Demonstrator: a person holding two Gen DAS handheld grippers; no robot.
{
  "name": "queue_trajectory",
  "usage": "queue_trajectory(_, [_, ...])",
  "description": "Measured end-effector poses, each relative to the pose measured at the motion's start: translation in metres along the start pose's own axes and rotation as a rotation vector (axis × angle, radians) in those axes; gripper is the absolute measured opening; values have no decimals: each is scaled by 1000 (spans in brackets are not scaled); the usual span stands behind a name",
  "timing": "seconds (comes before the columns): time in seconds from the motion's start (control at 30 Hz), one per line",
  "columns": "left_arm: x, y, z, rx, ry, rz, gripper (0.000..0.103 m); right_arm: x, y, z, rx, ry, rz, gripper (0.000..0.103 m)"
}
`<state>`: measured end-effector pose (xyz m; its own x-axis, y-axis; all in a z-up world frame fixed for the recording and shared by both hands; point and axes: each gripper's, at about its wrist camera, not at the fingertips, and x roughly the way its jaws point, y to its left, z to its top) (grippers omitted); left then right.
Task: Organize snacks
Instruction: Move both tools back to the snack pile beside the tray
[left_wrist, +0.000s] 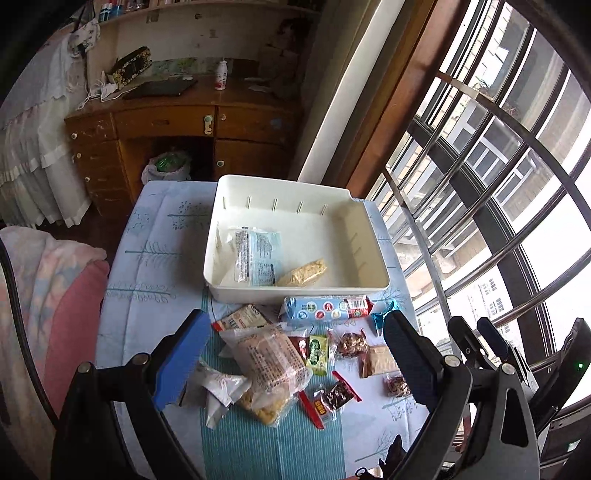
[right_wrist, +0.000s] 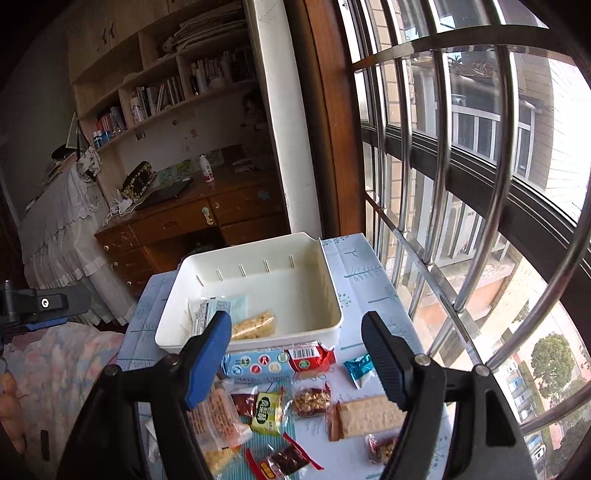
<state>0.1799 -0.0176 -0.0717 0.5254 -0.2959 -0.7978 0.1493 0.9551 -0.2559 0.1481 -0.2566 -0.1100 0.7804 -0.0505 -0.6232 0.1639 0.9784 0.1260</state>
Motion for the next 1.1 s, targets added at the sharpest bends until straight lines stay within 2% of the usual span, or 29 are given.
queue_trajectory(0.17, [-11, 7, -36, -8, 21, 31, 94, -21, -12, -26, -8, 32, -12, 74])
queue_trajectory(0.47, [-18, 29, -73, -26, 85, 48, 94, -48, -31, -65, 5, 102, -34, 74])
queue_trajectory(0.8, [13, 52, -91, 60, 252, 76, 94, -58, -51, -92, 106, 183, -89, 74])
queue_trajectory(1.1, [53, 77, -84, 166, 372, 88, 94, -45, -58, -113, 310, 295, -131, 74])
